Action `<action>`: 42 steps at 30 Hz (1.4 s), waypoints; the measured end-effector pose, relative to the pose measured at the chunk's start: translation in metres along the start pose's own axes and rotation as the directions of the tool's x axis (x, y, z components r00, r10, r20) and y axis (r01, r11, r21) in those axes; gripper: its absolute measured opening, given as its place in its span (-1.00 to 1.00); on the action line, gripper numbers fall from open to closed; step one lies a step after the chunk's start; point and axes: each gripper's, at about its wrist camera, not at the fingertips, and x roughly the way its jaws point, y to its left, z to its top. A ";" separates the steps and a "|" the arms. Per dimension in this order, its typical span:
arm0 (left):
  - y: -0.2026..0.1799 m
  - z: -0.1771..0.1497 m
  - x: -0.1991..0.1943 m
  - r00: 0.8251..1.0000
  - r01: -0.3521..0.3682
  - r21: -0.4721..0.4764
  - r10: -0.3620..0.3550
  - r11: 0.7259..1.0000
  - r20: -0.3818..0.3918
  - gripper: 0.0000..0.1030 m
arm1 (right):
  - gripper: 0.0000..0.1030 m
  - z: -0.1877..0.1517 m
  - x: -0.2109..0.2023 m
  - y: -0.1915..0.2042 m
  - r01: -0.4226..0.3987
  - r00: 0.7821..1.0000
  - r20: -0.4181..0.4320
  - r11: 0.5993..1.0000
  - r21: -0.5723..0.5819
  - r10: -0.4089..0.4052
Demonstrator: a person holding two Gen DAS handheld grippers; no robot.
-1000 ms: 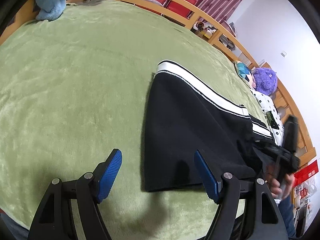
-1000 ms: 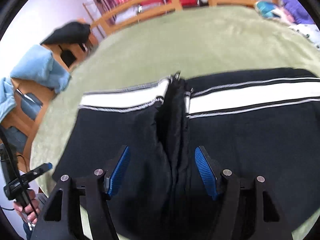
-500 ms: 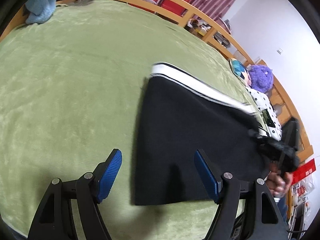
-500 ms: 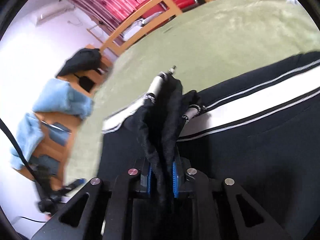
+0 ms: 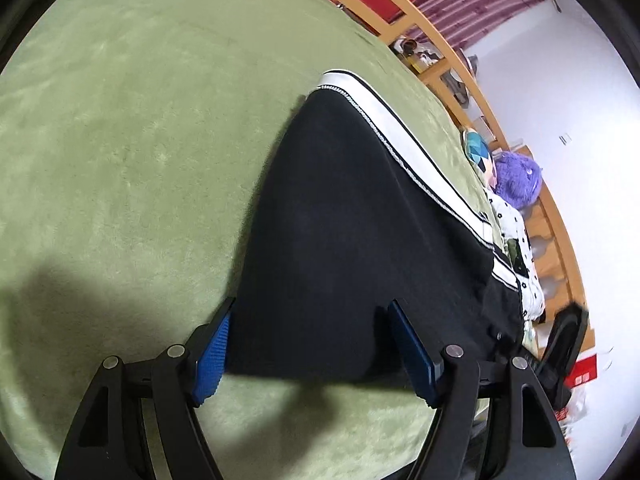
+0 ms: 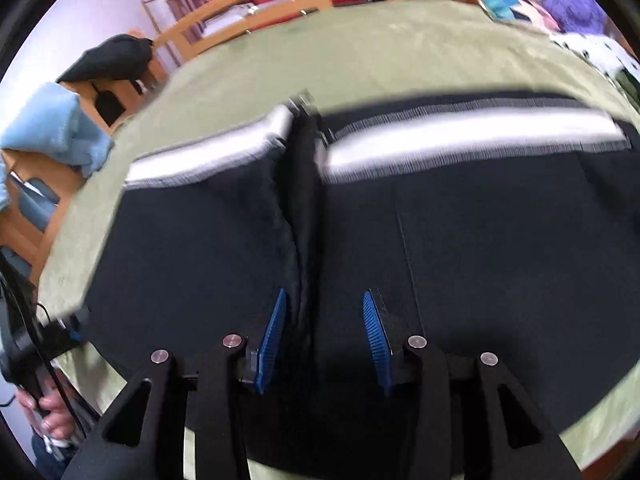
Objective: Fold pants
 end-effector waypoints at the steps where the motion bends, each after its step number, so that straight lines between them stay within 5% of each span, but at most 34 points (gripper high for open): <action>1: -0.001 0.001 0.003 1.000 -0.004 -0.008 0.004 1.000 0.003 0.39 | -0.22 -0.002 0.000 0.001 0.010 1.000 0.005 1.000 -0.006 -0.010; 6: -0.011 0.003 0.011 0.999 -0.042 -0.034 0.042 0.999 0.016 0.16 | -0.12 -0.003 0.010 0.017 0.077 0.997 0.015 0.996 -0.047 -0.076; 8: -0.016 0.002 0.009 0.999 -0.032 -0.037 0.033 0.999 0.013 -0.29 | -0.11 -0.004 0.002 0.017 0.067 0.998 0.024 0.997 -0.039 -0.066; 11: -0.031 0.003 -0.007 0.999 -0.013 0.021 0.012 1.000 0.049 -0.55 | -0.11 -0.005 -0.031 0.004 0.036 0.998 0.055 0.999 0.021 -0.037; 14: -0.063 0.012 -0.029 0.996 -0.012 0.108 0.002 0.994 0.093 -0.61 | -0.11 -0.002 -0.064 -0.007 0.140 0.986 0.087 0.989 0.043 -0.143; 18: -0.122 0.027 -0.058 0.990 0.003 0.218 -0.033 0.976 0.138 -0.63 | -0.11 0.004 -0.115 -0.031 0.277 0.953 0.111 0.959 0.062 -0.283; 23: -0.209 0.033 -0.075 0.981 -0.012 0.355 -0.057 0.935 0.184 -0.63 | -0.06 -0.001 -0.159 -0.074 0.307 0.921 0.214 0.945 0.115 -0.325; 27: -0.292 0.024 -0.074 0.975 -0.052 0.485 -0.062 0.873 0.215 -0.63 | -0.07 -0.020 -0.166 -0.121 0.267 0.924 0.220 0.939 0.215 -0.313; 31: -0.376 -0.001 -0.055 0.973 -0.059 0.594 -0.087 0.802 0.215 -0.63 | -0.07 -0.025 -0.183 -0.160 0.261 0.901 0.255 0.908 0.329 -0.351; 36: -0.476 -0.042 0.008 0.982 0.006 0.692 -0.133 0.722 0.130 -0.63 | -0.06 -0.047 -0.186 -0.215 0.228 0.910 0.211 0.857 0.462 -0.356; 39: -0.517 -0.068 0.061 0.986 0.111 0.726 -0.169 0.679 0.007 -0.55 | -0.06 -0.062 -0.188 -0.248 0.257 0.907 0.160 0.813 0.522 -0.390; 42: -0.523 -0.074 0.080 0.962 0.250 0.682 -0.256 0.688 -0.094 -0.22 | -0.06 -0.080 -0.189 -0.278 0.199 0.927 0.146 0.783 0.590 -0.345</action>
